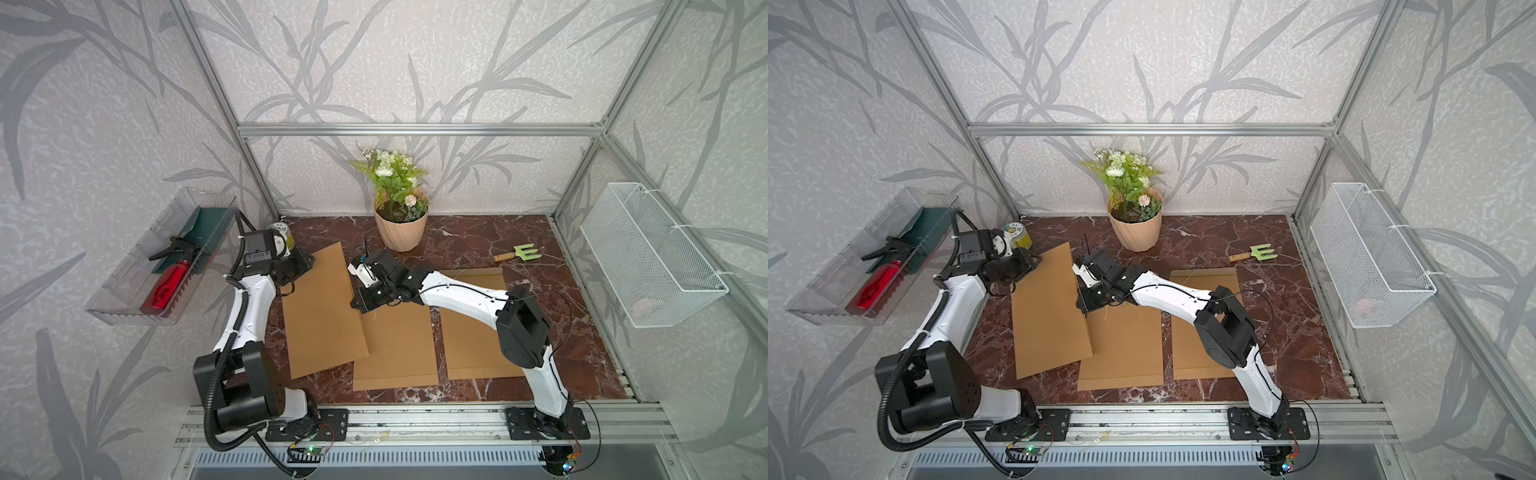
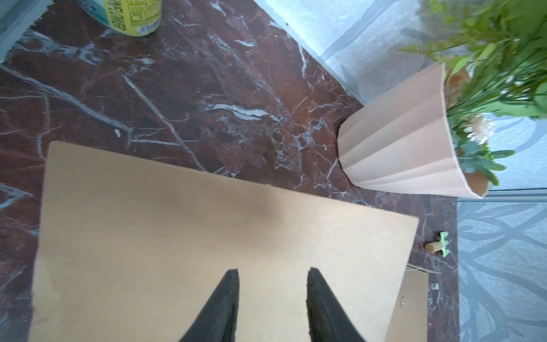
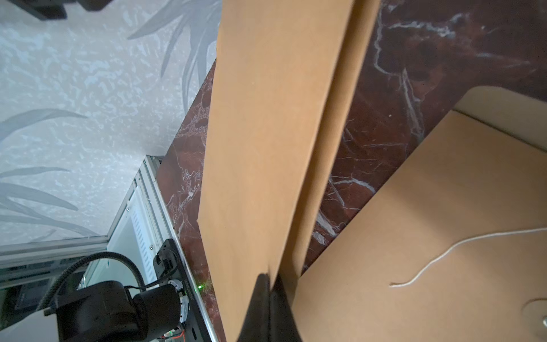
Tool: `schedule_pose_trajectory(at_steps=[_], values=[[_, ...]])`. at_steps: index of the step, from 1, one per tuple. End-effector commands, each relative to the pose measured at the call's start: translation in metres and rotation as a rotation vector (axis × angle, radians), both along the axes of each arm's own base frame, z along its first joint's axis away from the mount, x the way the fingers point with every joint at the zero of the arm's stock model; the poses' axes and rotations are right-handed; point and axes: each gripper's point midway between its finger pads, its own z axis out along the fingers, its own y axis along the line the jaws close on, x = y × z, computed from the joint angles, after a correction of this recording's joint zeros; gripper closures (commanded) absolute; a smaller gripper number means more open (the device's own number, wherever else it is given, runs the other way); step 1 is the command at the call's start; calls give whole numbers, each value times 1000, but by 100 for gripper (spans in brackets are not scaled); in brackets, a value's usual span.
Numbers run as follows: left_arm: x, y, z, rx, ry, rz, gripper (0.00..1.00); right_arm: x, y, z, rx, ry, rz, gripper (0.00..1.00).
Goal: Open the file bag
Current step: Pick up the file bag from the center of the board.
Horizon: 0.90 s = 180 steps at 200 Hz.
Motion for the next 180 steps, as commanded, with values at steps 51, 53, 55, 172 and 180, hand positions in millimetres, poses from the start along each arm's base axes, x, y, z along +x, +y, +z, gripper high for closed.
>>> schedule_pose_trajectory(at_steps=[51,53,55,172,180], values=[[20,-57,90,59,-196,-128,56,-1,-26,42,-81,-178,62,100],[20,-58,91,63,-195,-133,56,-1,-26,43,-82,-181,62,100],[20,-59,91,68,-193,-133,56,0,-27,44,-84,-186,61,100],[2,-119,124,371,-103,-168,54,14,-60,86,-248,-401,9,100],[0,-121,125,395,-94,-164,54,14,-61,88,-256,-413,6,100]])
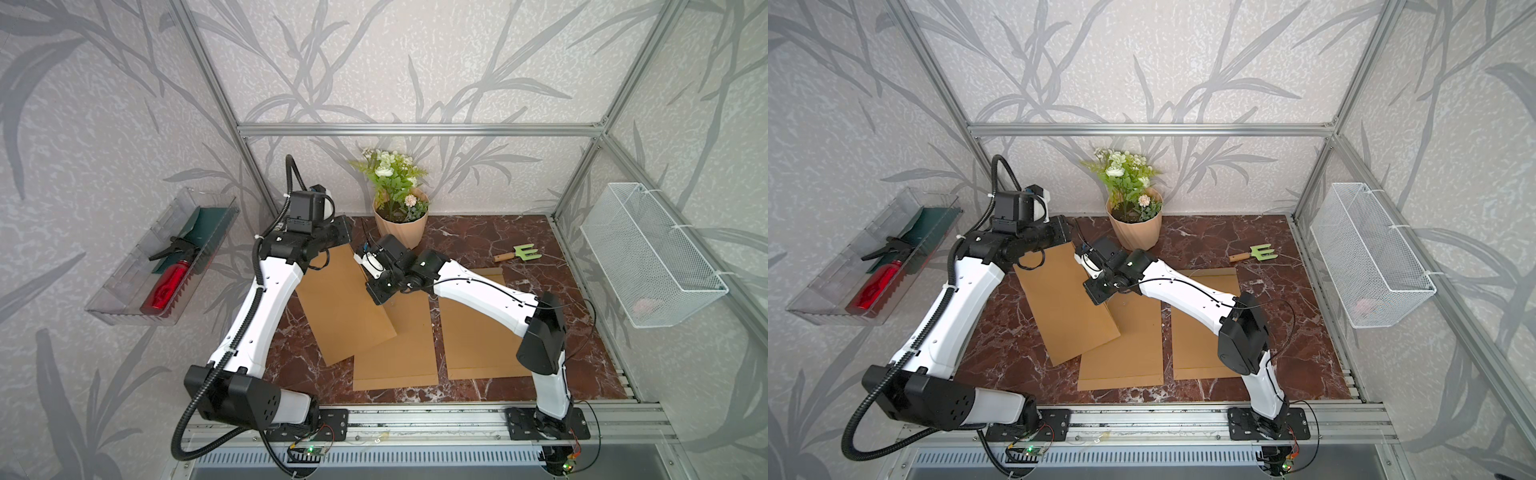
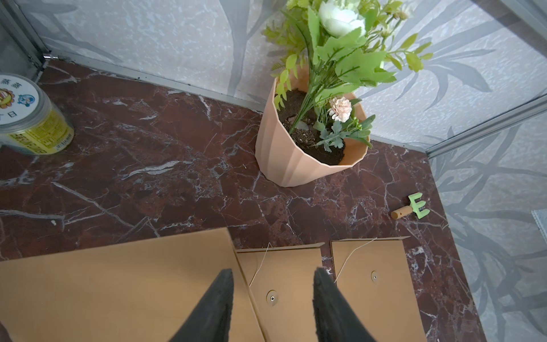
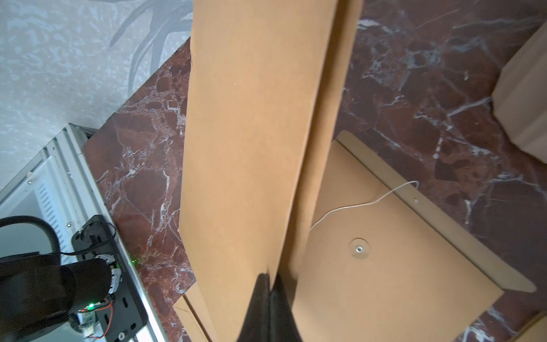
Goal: Open the file bag
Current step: Pick up the file bag from the center of the board.
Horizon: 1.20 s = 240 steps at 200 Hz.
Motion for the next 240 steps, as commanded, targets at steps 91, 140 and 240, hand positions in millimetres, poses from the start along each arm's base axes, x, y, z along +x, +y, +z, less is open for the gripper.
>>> schedule_pose_trajectory(at_steps=[91,140,240], values=[[-35,1,14,274,49,167,53,1,-19,36,-52,-151,-46,100],[-35,10,17,279,35,239,52,2,-21,37,-35,-168,-58,100],[-15,6,12,266,25,284,52,2,-25,44,-15,-194,-61,100]])
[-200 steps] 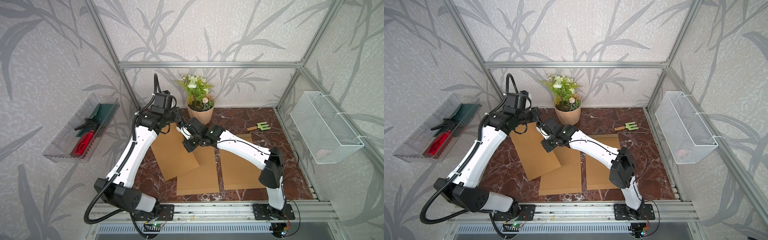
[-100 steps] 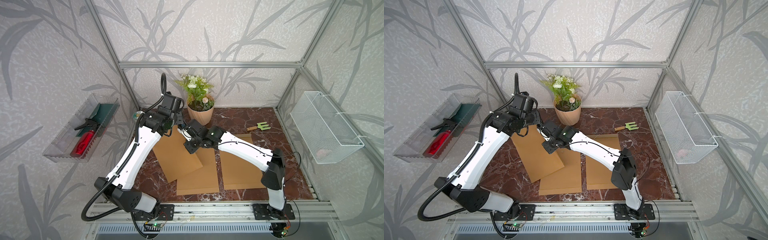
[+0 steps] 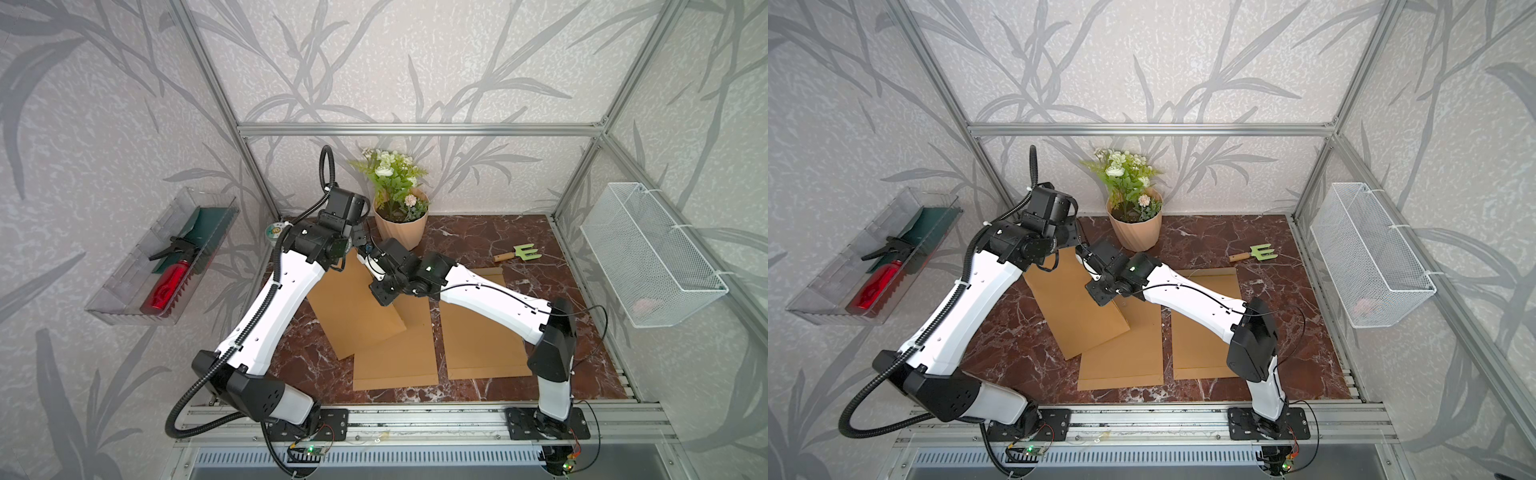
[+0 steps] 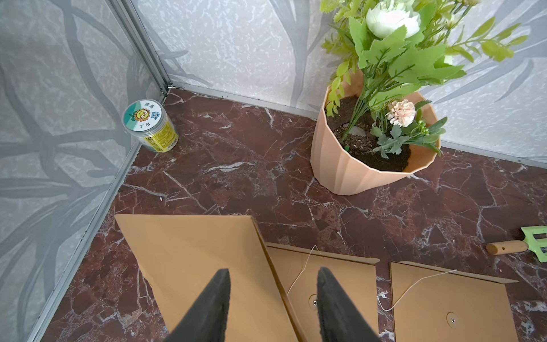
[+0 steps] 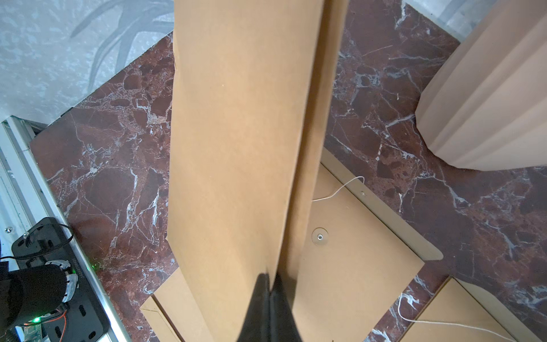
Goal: Open the file bag
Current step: Pick up the file bag from the center of the board.
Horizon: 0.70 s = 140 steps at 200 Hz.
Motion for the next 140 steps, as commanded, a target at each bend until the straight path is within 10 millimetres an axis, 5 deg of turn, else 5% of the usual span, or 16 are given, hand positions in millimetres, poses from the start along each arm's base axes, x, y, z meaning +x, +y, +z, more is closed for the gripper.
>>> schedule_pose_trajectory(at_steps=[1,140], values=[[1,6,3,8,-11,51,52,1,-6,31,54,-60,-9,100],[14,15,-23,35,35,113,54,2,-7,41,92,-90,-13,100]])
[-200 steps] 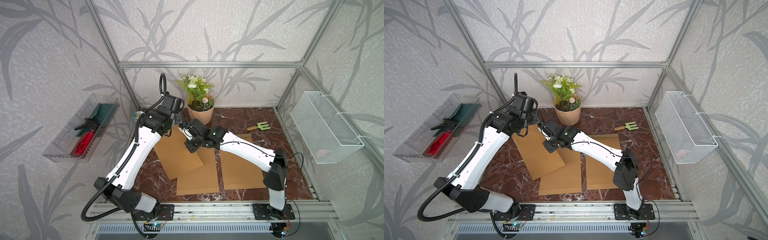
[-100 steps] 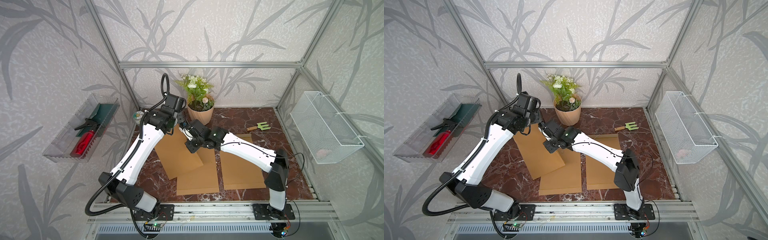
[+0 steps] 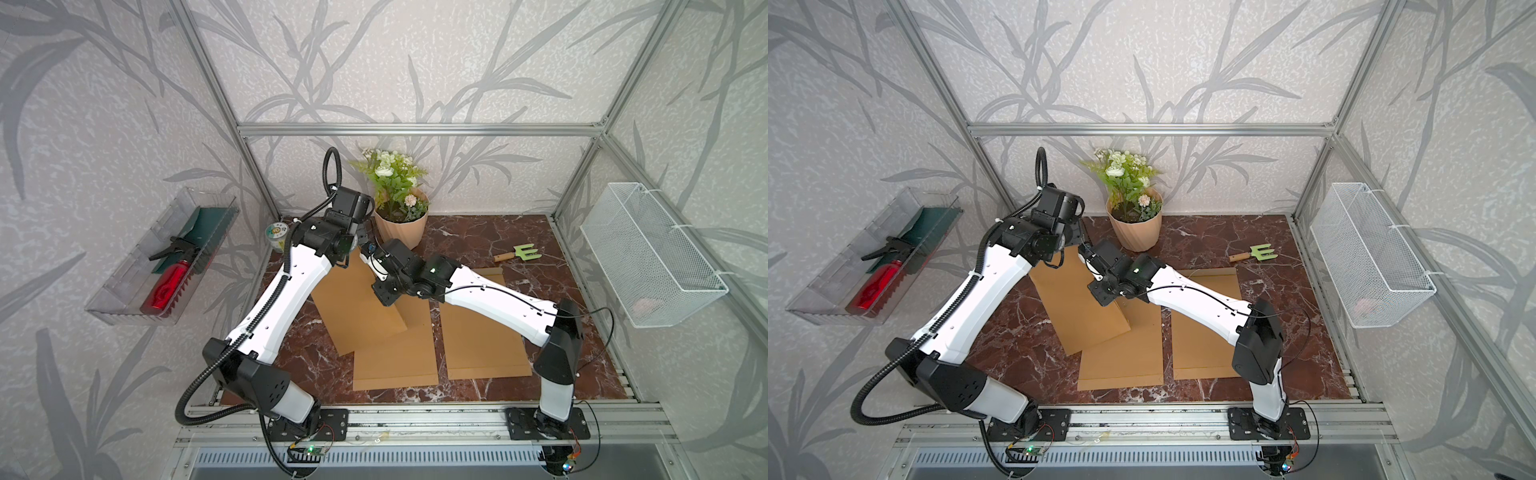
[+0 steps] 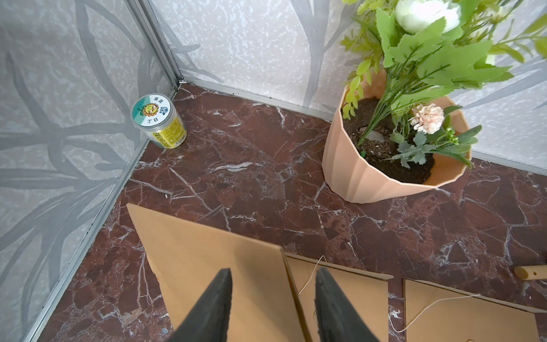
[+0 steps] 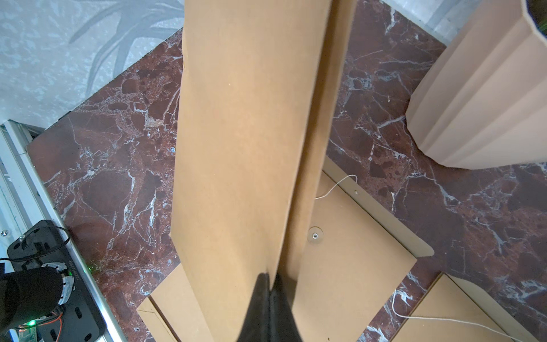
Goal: Open the file bag
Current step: Pick up the file bag from the center of the board.
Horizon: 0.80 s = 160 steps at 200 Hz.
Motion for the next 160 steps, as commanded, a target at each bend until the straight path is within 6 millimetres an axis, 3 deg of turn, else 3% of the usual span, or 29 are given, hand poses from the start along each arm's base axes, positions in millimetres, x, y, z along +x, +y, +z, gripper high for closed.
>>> schedule_pose_trajectory(at_steps=[1,44,109,151,160], values=[[0,9,-8,16,18,48,54,2,-2,35,75,-66,-3,100],[3,13,-11,7,27,59,63,3,1,38,94,-72,1,100],[3,14,-5,1,14,61,100,3,3,38,100,-67,4,100],[6,17,1,12,-1,67,100,-1,5,39,113,-55,13,100],[7,18,4,16,-11,71,100,-2,4,40,119,-51,11,94]])
